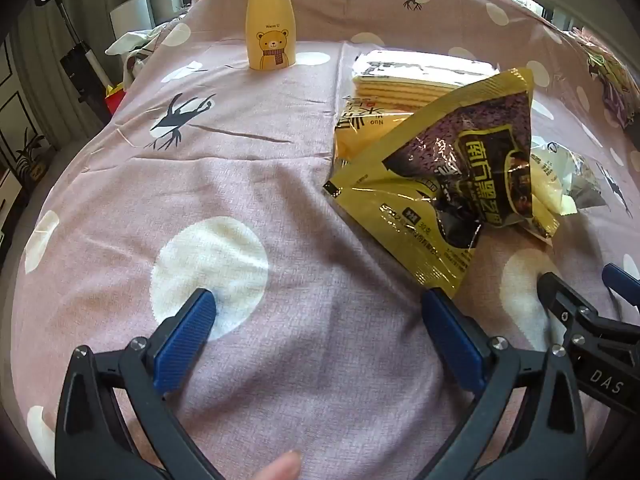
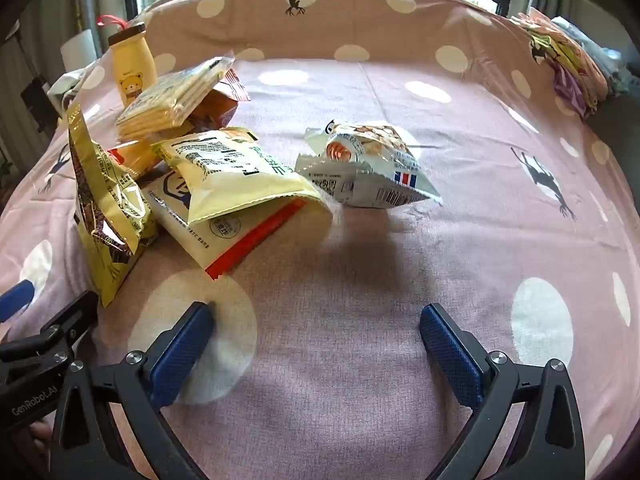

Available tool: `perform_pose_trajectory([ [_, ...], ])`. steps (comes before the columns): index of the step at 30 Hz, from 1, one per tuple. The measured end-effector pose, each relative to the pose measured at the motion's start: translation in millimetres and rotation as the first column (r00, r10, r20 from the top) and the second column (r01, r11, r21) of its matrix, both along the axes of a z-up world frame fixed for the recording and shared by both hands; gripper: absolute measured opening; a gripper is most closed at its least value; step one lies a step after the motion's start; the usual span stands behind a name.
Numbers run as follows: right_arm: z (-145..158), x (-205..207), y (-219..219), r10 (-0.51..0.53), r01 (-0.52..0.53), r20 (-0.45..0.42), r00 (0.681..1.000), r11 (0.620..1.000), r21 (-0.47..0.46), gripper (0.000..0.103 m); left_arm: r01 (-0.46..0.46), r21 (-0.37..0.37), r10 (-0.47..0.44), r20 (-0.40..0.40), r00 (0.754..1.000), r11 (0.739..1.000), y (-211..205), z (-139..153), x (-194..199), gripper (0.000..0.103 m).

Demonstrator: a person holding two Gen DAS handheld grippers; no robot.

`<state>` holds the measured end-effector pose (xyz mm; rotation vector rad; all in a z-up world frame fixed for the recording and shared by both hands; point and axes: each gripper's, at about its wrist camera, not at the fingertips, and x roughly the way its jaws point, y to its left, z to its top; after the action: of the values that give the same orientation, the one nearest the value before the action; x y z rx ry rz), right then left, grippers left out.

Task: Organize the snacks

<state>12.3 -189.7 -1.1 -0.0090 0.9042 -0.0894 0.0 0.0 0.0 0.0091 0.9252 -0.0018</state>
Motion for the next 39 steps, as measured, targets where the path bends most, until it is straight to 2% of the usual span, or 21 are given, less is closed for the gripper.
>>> perform_pose_trajectory([
  [39,1.0,0.1,2.9,0.009,-0.009,0.000,1.000,1.000,0.000,0.103,0.000,-0.003,0.000,0.003,1.000,1.000,1.1,0.6,-0.1,0.103],
])
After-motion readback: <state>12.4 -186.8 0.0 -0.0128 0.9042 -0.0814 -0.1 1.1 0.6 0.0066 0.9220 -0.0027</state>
